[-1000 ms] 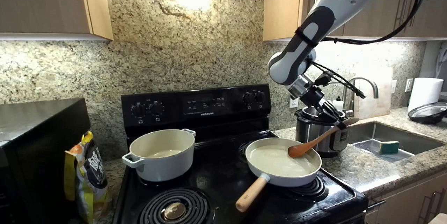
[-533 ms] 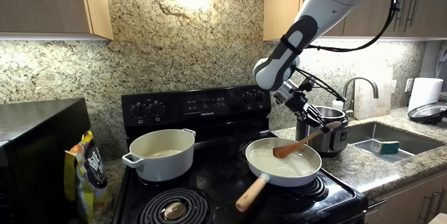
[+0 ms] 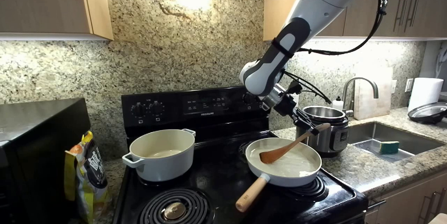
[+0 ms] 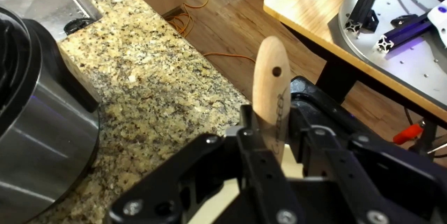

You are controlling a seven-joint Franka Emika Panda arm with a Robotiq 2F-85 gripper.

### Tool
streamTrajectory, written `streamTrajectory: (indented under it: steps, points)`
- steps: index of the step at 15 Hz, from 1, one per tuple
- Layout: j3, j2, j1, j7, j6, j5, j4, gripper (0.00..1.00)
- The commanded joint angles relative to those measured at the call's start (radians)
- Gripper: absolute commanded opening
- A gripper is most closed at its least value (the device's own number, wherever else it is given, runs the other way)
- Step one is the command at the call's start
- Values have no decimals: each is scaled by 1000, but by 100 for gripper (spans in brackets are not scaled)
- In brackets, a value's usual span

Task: Use the wooden spoon to stir the water in the white pan

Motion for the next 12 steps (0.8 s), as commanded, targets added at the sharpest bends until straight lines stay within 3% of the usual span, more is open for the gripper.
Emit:
streamTrajectory:
  steps: [1, 6, 12]
  points:
    - [27, -37, 15, -85, 0, -62, -69, 7]
    - [41, -74, 9, -117, 11, -92, -160, 7]
    - [-5, -148, -39, -125, 24, -70, -233, 7]
